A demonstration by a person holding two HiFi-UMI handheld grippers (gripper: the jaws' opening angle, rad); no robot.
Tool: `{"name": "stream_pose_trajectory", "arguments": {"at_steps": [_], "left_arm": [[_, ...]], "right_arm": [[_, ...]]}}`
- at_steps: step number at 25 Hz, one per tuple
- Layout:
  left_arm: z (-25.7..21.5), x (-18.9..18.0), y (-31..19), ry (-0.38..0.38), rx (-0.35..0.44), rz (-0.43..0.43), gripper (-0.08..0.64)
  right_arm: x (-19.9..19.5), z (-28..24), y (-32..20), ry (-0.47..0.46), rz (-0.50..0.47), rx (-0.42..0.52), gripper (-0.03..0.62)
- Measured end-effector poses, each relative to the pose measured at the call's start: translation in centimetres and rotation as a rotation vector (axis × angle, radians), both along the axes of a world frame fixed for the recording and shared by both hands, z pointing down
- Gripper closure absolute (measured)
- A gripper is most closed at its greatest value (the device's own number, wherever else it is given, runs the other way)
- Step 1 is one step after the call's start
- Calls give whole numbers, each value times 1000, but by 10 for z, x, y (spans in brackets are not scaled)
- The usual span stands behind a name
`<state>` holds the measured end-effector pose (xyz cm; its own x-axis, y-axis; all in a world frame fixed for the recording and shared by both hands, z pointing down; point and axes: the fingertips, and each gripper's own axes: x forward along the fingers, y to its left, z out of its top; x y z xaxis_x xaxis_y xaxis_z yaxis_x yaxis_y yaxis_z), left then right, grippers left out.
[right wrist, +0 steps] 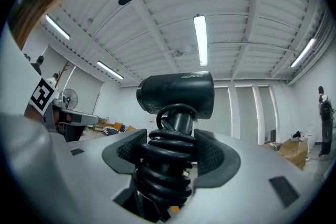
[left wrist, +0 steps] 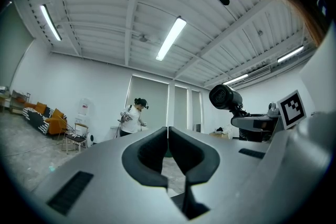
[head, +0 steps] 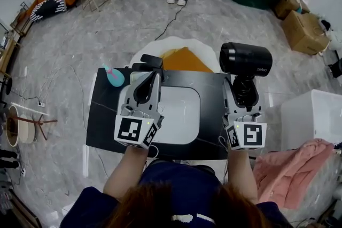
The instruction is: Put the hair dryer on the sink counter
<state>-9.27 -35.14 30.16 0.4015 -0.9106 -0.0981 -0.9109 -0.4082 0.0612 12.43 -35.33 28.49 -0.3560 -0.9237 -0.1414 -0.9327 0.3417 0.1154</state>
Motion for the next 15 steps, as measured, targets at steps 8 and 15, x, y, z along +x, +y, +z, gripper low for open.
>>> {"name": "stream_pose_trajectory", "arguments": {"at_steps": [8,15], "left_arm": [[-2,-7,1,-2,7,-14,537],[-1,-9,4,12,0,-26,537]], "right_arm": [[0,-2,1,-2,13,2,298],[0,-1,2,7,6,5,298]]}}
